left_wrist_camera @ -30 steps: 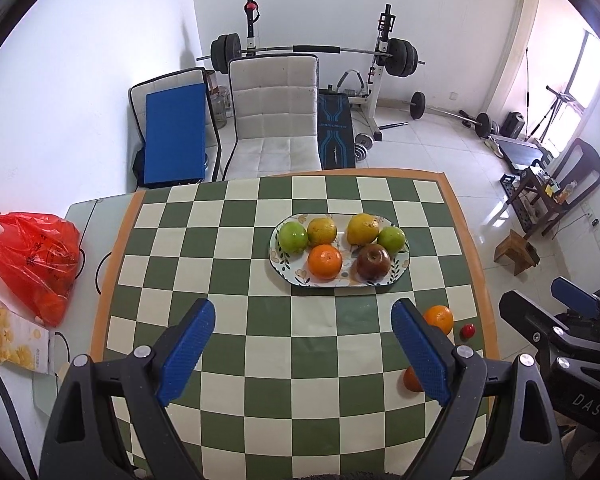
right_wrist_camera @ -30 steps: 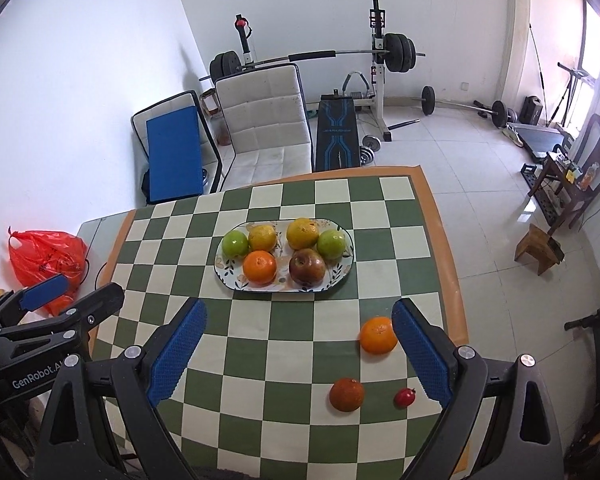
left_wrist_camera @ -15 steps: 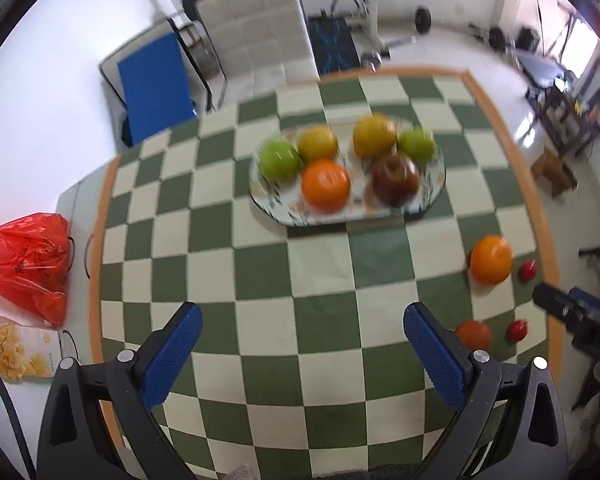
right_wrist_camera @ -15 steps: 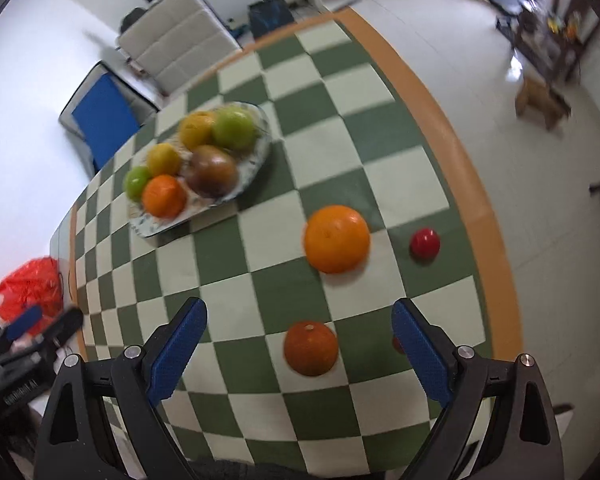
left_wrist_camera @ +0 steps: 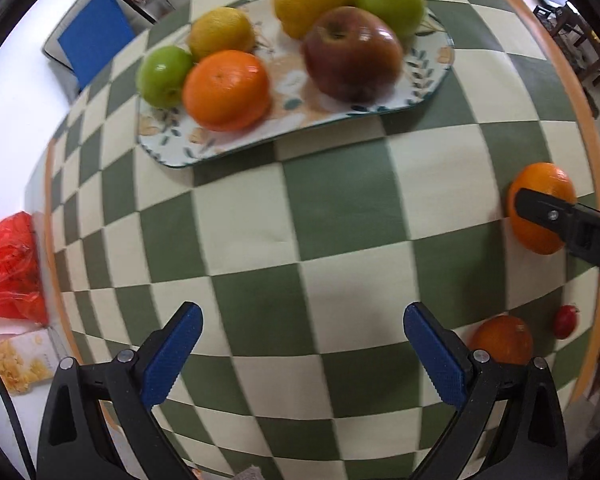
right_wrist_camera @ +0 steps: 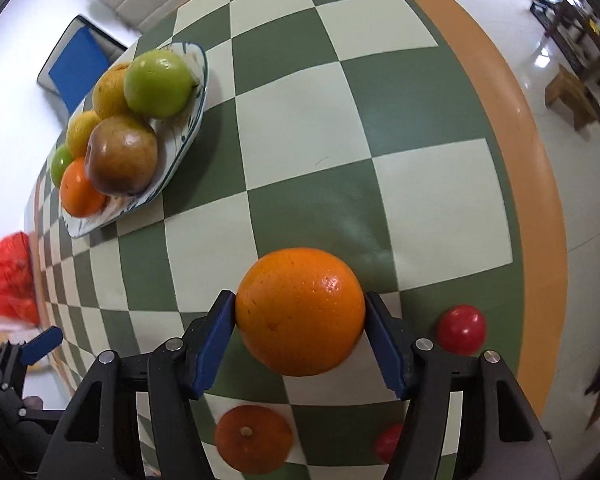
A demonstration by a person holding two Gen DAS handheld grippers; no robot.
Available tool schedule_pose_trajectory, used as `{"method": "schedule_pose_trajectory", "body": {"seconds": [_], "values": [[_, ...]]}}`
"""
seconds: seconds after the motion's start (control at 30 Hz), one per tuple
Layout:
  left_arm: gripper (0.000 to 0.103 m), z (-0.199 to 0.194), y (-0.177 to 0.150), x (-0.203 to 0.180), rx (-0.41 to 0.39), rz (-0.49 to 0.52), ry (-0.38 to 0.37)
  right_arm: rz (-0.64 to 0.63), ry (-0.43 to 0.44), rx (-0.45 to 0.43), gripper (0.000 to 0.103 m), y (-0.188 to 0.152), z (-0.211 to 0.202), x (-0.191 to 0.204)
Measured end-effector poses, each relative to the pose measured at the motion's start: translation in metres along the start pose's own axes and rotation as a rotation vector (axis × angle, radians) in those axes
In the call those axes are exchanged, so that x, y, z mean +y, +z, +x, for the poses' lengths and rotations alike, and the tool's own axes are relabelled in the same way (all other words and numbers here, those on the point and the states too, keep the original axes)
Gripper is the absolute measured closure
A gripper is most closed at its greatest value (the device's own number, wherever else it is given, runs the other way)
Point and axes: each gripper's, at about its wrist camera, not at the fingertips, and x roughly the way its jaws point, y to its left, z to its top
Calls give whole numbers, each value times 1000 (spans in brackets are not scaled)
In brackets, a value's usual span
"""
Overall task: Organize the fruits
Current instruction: 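Grasp the large orange with the right gripper while the left gripper grasps the dark red-brown orange, then carry both oranges onto the floral plate and open both grippers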
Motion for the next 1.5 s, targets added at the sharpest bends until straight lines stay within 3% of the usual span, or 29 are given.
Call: {"method": "schedule_pose_trajectory", "body": {"seconds": [0.1, 0.23, 0.47, 0.57, 0.63, 0.7, 0.73, 0.9, 1.13, 1.3, 1.5], "values": [[0, -6, -3, -9, 19, -14, -109, 36, 4, 6, 36, -6, -5, -20], [0, 2, -9, -36, 108, -10, -280, 103, 16, 23, 36, -20, -10, -52], [1, 31, -18, -90, 190, 117, -327, 199, 84, 27, 36, -31, -11, -81], [18, 36, -22, -99, 190, 143, -335, 202, 79, 24, 36, -30, -11, -79], [42, 38, -24, -102, 193, 159, -342, 201, 69, 23, 36, -32, -12, -79], [51, 38, -27, -103, 193, 167, -357, 215, 82, 28, 36, -31, -13, -82], [51, 36, -28, -102, 185, 170, -339, 230, 104, 38, 36, -32, -12, -82], [51, 25, -28, -57, 128, 113, -294, 199, 138, 57, 36, -37, -8, -55], [51, 31, -39, 38, 109, -81, -245, 51, 189, 114, 36, -44, 20, 32], [51, 47, -51, 76, 127, -216, -268, -38, 137, 122, 36, -53, 32, 69], [51, 59, -60, 82, 139, -258, -287, -110, 60, 109, 35, -57, 29, 89]]}}
